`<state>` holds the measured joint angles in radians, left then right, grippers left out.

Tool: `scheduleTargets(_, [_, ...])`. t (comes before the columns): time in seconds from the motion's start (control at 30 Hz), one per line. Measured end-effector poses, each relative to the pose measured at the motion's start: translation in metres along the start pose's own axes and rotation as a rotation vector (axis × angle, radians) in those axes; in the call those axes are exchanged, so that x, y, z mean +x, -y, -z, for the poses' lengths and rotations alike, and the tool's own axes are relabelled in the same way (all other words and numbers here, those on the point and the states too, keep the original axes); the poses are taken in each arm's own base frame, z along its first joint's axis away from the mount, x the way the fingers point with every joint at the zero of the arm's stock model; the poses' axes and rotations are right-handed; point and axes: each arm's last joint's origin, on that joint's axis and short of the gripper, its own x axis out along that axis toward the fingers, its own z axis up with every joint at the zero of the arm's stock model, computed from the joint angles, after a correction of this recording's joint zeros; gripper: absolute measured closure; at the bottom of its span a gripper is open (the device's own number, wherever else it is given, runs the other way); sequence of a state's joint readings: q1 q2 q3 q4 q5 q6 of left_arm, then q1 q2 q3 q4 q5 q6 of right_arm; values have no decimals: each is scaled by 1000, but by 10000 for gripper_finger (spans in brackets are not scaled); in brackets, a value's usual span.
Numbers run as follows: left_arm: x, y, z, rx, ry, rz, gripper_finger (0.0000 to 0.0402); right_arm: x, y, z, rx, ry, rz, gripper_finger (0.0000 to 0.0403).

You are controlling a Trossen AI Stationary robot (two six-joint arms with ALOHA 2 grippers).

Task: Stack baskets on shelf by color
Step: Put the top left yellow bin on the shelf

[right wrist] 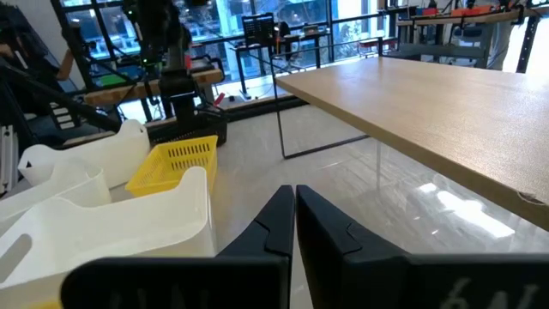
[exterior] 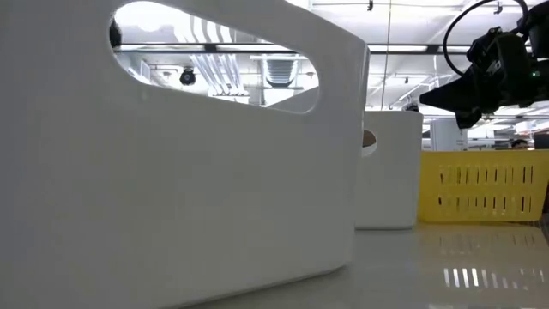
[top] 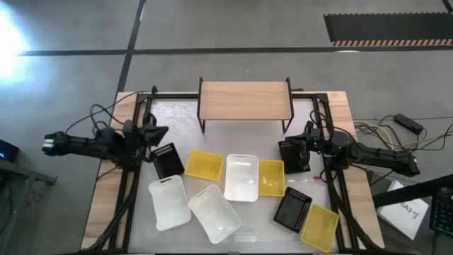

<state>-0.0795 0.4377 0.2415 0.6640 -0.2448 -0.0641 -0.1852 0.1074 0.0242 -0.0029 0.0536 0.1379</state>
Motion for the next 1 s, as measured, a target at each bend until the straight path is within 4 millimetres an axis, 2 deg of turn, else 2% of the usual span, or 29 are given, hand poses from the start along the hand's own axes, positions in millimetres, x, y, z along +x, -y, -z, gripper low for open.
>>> scheduleTargets(0.1, [31,8,-14,109,-131,-39,402,0,0,0,0,0,0,394])
scheduleTargets(0.23, [71,14,-22,239,-426,-170,402,0,0,0,0,0,0,394])
scheduleTargets(0.37, [103,20,-11,288,-722,-251,402,0,0,0,0,0,0,394])
scheduleTargets(0.47, [125,25,-4,238,-861,-321,402,0,0,0,0,0,0,394])
scheduleTargets(0.57, [145,27,12,122,-963,-430,400,0,0,0,0,0,0,394])
scheduleTargets(0.67, [164,30,29,19,-1049,-480,382,0,0,0,0,0,0,394])
scheduleTargets(0.8, [182,33,63,-116,-1197,-513,326,0,0,0,0,0,0,394])
scheduleTargets(1.0, [194,36,115,-298,-1391,-626,230,0,0,0,0,0,0,394])
